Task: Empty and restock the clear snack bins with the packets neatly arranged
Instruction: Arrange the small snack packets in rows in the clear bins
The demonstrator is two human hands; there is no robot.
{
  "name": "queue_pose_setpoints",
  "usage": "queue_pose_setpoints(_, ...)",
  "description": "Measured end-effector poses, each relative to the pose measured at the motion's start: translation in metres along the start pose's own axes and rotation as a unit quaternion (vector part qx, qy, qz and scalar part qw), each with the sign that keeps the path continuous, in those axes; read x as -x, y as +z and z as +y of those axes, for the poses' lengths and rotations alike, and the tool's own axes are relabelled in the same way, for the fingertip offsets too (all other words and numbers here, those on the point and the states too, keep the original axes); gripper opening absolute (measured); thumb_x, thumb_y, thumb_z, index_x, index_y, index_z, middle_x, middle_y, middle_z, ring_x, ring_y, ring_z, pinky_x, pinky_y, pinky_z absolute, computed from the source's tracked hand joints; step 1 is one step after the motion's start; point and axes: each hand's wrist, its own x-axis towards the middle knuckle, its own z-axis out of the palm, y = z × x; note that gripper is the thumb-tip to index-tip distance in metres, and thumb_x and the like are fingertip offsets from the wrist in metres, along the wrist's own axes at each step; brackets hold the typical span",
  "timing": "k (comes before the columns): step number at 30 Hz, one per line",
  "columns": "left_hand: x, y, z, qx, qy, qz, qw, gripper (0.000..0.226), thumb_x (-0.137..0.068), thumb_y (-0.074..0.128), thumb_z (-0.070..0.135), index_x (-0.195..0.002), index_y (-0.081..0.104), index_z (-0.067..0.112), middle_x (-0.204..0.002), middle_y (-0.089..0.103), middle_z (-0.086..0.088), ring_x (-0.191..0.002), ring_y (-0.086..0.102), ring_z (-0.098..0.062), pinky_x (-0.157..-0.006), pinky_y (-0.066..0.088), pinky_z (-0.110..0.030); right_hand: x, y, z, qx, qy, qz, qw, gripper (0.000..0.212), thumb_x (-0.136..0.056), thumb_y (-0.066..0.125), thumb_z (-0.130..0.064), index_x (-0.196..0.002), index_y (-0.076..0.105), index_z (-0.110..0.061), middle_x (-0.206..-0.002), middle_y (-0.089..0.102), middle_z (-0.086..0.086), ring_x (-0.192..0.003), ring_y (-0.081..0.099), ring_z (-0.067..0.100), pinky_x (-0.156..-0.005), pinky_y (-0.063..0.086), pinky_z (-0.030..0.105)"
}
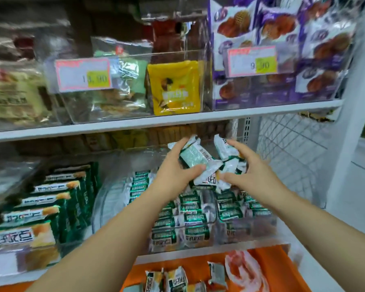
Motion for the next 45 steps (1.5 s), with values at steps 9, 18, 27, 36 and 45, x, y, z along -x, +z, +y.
queue_pose_setpoints(9, 0.001, -0.023, -0.054, -0.042, -0.136, -0.103, 0.985, 0.054, -0.079, 0.077, 0.032, -0.12, 0.05, 0.055, -0.141, 0.045, 0.01, -0.109, 0.06, -0.013, -0.096, 0.05, -0.037, -0.023, 0.018, -0.016, 0.109, -0.027, -0.088, 0.99, 0.079, -0.082, 0.073, -0.028, -0.141, 0.025, -0.051, -0.14, 0.028, -0.009, -0.131, 0.034, 0.012, -0.091, 0.027, 0.018)
queue_pose_setpoints(18, 0.014, -0.038, -0.057, -0.074, -0.143, 0.013, 0.987, 0.052, -0.086, 0.068, 0.011, -0.133, 0.049, 0.02, -0.081, 0.064, -0.01, -0.033, 0.038, -0.005, -0.038, 0.03, -0.015, -0.023, 0.041, -0.037, 0.22, -0.047, -0.173, 0.959, 0.084, -0.091, 0.053, -0.004, -0.145, 0.011, -0.054, -0.155, 0.004, -0.011, -0.127, 0.039, 0.026, -0.077, 0.032, 0.023)
queue_pose_setpoints(27, 0.039, -0.069, -0.028, -0.104, -0.09, 0.062, 0.989, 0.048, -0.086, 0.07, 0.019, -0.125, 0.048, 0.038, -0.103, 0.054, 0.002, -0.059, 0.052, -0.006, -0.049, 0.048, -0.019, 0.0, 0.034, -0.043, 0.121, -0.057, -0.111, 0.985, 0.064, -0.084, 0.071, -0.021, -0.132, 0.033, -0.04, -0.117, 0.044, -0.011, -0.071, 0.055, -0.004, -0.058, 0.044, 0.007)
queue_pose_setpoints(36, 0.046, -0.02, -0.025, -0.145, -0.037, 0.016, 0.989, 0.031, -0.088, 0.067, 0.02, -0.113, 0.057, 0.037, -0.118, 0.052, 0.011, -0.064, 0.053, -0.002, -0.057, 0.049, -0.02, 0.058, -0.018, 0.009, -0.106, 0.109, 0.035, 0.988, 0.057, -0.055, 0.072, -0.066, -0.089, 0.068, -0.02, -0.089, 0.07, 0.004, -0.083, 0.066, 0.016, -0.073, 0.053, 0.04)
queue_pose_setpoints(45, 0.032, 0.011, -0.036, -0.299, -0.102, 0.004, 0.949, 0.036, -0.088, 0.067, 0.021, -0.121, 0.057, 0.029, -0.148, 0.02, -0.007, -0.13, 0.037, -0.024, -0.11, 0.029, -0.028, 0.073, -0.061, 0.035, -0.204, 0.125, 0.101, 0.966, 0.027, -0.078, 0.075, -0.008, -0.096, 0.064, -0.024, -0.101, 0.065, -0.002, -0.091, 0.064, 0.006, -0.077, 0.053, 0.026)
